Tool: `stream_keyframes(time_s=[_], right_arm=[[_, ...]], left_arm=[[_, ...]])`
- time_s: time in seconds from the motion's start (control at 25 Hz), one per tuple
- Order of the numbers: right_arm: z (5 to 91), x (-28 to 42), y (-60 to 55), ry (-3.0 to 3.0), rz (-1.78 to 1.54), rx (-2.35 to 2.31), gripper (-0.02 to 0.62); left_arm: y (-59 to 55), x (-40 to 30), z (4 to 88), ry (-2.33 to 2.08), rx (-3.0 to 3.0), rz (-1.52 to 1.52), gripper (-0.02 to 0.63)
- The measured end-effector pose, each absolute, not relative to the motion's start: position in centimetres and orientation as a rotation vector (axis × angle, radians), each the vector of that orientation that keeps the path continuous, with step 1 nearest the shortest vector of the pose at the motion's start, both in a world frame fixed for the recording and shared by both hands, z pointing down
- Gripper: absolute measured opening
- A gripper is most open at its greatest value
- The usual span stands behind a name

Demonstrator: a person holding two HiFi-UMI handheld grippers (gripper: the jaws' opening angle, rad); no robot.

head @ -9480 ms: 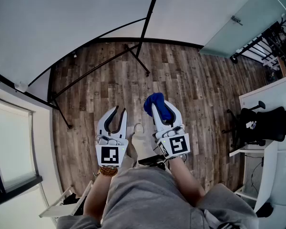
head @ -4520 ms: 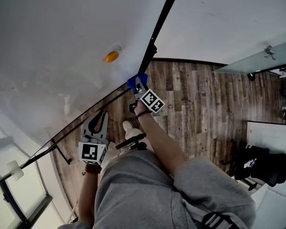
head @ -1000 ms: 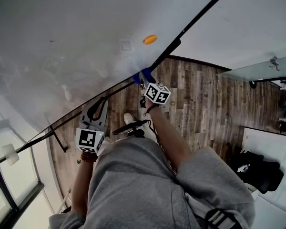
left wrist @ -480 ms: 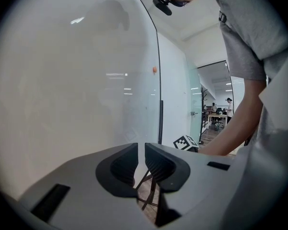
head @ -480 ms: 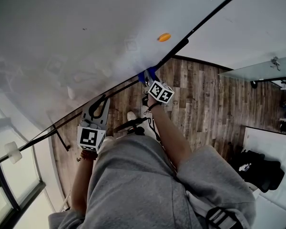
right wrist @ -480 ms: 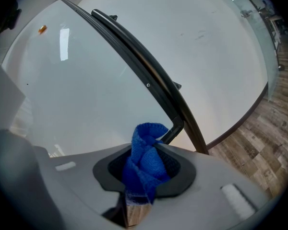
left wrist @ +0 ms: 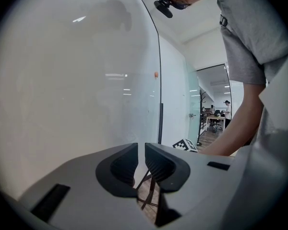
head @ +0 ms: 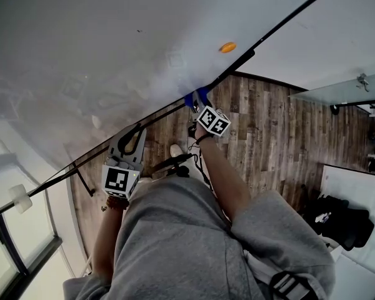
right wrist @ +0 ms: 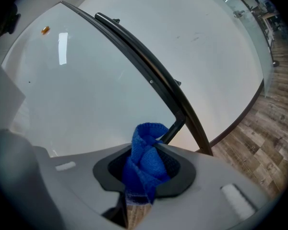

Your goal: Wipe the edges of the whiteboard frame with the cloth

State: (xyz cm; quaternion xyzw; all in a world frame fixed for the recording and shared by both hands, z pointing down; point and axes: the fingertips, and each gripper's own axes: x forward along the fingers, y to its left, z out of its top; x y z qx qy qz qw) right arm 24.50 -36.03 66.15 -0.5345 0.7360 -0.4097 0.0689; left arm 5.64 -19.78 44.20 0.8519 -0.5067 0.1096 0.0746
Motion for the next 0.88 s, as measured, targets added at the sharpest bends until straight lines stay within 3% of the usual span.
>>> stream_keyframes(time_s=[0.88], right_arm=[[66.5,22.8,-35.1,2.209,-1.197,-1.624,0.094]], left_arm=[[-18.8,2.8,44.7,-1.523,2.54,0.36,0.052]])
